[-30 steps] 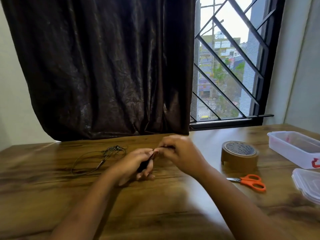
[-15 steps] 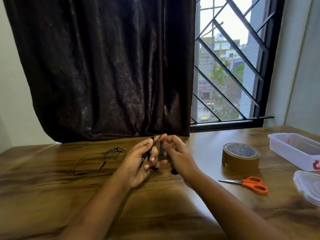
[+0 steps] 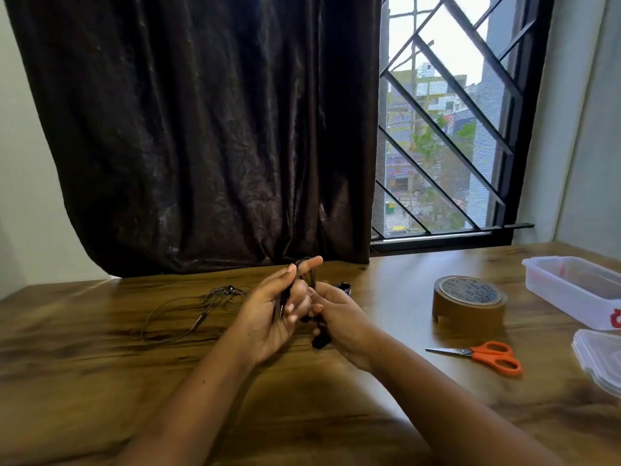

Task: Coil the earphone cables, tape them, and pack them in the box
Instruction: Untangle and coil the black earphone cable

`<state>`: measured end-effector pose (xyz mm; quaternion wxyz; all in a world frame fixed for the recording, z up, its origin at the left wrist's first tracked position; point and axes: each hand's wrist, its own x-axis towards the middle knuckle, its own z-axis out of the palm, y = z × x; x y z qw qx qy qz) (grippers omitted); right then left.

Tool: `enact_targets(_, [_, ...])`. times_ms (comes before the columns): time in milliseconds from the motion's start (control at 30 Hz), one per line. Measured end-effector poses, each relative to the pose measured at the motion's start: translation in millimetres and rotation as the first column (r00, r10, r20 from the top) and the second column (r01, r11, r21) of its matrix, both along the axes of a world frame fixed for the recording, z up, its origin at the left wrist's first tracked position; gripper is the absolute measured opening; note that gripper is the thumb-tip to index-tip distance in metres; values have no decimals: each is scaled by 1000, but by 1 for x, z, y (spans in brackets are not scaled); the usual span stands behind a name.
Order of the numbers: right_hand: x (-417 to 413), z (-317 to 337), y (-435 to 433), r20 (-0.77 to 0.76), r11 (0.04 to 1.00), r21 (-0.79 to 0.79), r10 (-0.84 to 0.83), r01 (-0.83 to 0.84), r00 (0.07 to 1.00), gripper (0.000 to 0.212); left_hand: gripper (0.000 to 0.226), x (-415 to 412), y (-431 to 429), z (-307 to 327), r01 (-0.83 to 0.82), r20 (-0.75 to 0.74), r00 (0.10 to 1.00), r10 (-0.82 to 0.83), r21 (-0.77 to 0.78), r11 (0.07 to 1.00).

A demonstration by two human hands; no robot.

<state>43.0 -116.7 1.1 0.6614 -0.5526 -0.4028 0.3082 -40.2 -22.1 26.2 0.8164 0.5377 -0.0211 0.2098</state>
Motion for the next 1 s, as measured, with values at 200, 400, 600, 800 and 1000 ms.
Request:
enact_targets(200, [15,7,-4,181,970,26,-244,243,953,28,23,5,13,-3,-243,-207,948,242,22,970])
enact_targets(400, [22,1,-4,199,962,-5,-266,273,943,28,27,1,12,-4,-289,-323,890,322,147,946])
enact_targets(600, [20,-2,-3,400,949,-48,-267,311,877,25,36,0,12,-8,-165,-349,889,296,359,919])
enact_targets(800, [18,-4,-1,645,944,-24,-236,328,727,23,55,-1,18,-5,-240,-222,905,364,439,866])
enact_targets(1000, [23,-8,-1,738,935,6,-242,353,630,20,30,-1,15,-7,-118,-283,897,340,587,801])
